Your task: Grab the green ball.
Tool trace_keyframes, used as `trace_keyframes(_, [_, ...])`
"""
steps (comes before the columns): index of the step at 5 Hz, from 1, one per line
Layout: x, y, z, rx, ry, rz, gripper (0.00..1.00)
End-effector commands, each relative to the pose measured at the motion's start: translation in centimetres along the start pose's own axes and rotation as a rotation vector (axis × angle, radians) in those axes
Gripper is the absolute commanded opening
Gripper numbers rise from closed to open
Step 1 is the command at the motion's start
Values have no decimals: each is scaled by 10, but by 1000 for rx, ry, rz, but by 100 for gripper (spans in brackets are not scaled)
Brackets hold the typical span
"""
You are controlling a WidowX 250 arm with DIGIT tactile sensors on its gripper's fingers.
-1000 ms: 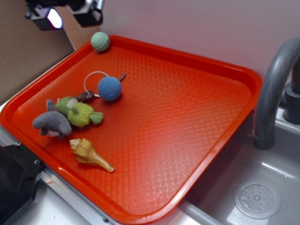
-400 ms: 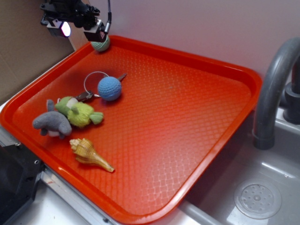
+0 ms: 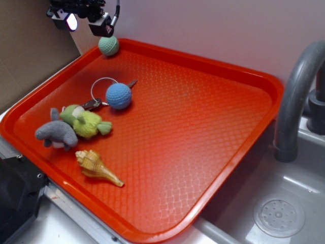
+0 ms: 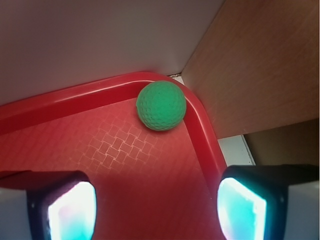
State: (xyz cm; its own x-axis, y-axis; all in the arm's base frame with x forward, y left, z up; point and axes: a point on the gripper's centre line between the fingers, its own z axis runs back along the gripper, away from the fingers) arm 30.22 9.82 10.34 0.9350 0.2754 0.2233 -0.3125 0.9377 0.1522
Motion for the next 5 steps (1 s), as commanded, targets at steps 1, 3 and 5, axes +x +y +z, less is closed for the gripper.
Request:
trace_keyframes(1, [15, 13, 14, 4, -48, 24, 100])
trace_keyframes(3, [24, -1, -16, 39, -139, 99, 100])
trace_keyframes(5, [31, 7, -29, 65, -159, 87, 100])
